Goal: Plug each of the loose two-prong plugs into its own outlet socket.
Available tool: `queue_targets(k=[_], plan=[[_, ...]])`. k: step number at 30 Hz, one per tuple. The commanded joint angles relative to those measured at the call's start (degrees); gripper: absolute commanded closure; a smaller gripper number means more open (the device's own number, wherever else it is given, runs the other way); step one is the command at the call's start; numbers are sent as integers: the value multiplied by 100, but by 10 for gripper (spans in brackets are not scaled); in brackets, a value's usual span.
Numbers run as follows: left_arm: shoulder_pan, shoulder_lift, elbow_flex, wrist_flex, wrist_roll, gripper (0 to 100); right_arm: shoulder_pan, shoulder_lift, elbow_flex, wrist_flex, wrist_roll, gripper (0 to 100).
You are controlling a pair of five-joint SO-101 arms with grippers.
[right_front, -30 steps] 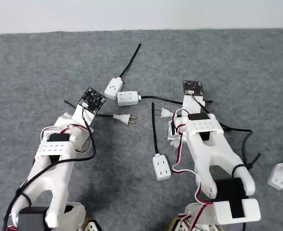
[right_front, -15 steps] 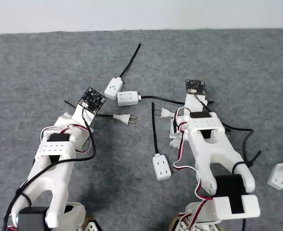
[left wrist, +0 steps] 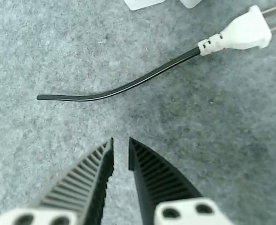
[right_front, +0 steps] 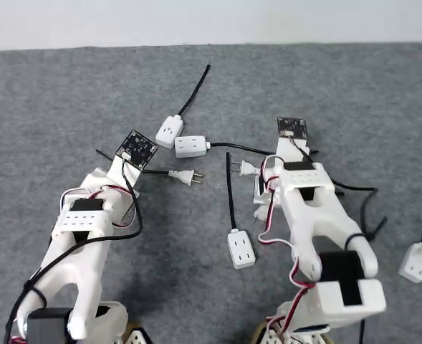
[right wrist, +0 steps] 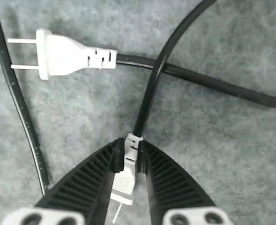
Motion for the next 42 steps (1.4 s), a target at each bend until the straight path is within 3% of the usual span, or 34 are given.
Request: queue_targets(k=[1, 11, 31, 42], plan=[[-44, -202, -22, -105, -79, 949, 57, 92, -431, 198, 62, 946], [-44, -202, -22, -105, -79, 949, 22, 171, -545, 382, 62, 888], [-44, -202, -22, -97, -88, 949, 57, 743, -1204, 954, 105, 991], [-44, -132, -251, 167, -79, 949, -224, -760, -387, 848, 1090, 991]])
